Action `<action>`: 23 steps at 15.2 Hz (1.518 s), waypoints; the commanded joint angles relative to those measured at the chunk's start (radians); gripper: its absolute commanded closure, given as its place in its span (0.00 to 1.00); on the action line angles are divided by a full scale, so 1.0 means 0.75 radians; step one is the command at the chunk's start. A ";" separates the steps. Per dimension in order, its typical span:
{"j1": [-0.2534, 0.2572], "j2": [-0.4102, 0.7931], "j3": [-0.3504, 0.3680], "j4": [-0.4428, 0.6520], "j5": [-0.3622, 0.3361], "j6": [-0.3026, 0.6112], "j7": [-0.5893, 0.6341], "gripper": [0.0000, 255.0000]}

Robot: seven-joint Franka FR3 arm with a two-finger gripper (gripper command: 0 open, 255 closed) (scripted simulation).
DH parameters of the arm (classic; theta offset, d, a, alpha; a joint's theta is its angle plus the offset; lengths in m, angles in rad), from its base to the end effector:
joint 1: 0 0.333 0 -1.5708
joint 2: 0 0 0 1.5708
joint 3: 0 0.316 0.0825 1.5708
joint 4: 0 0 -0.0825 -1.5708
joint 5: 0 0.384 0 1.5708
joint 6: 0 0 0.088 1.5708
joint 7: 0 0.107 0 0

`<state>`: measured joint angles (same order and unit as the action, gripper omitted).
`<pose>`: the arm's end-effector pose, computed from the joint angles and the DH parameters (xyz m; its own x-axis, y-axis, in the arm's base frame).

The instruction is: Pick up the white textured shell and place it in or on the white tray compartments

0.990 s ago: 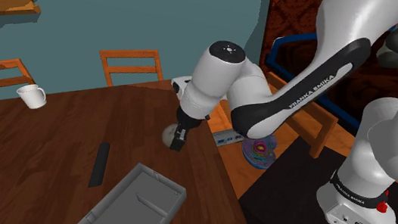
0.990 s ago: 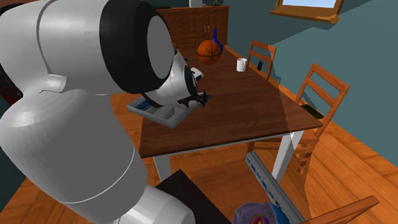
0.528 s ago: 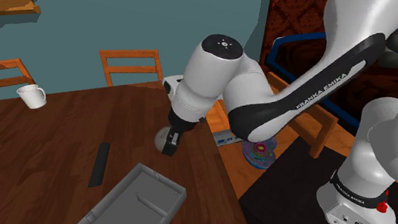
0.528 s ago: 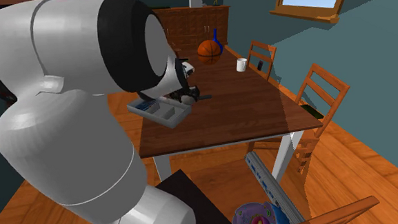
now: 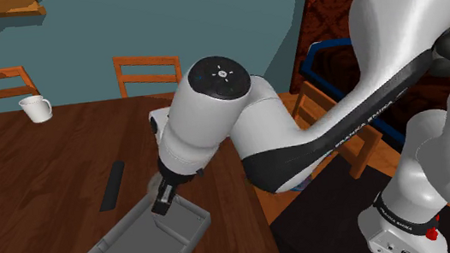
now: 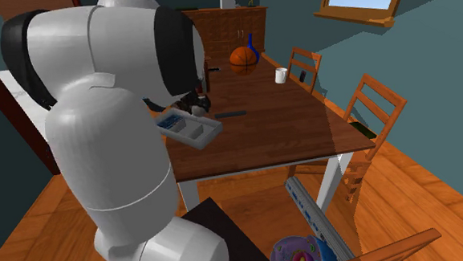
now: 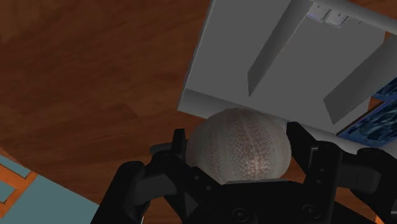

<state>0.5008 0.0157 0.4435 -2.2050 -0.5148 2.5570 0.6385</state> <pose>0.3232 0.4577 0.4084 0.6729 0.6023 0.4296 0.5984 -0.7845 0.1626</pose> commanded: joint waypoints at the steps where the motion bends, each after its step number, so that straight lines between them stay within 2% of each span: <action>1: 0.033 0.077 0.028 0.084 -0.072 -0.048 0.098 1.00; 9: 0.225 0.354 0.079 0.444 -0.237 -0.281 0.330 1.00; 23: 0.271 0.485 0.010 0.387 -0.416 -0.144 0.502 1.00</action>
<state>0.7010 0.3752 0.4536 -1.9115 -0.8189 2.4436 1.0062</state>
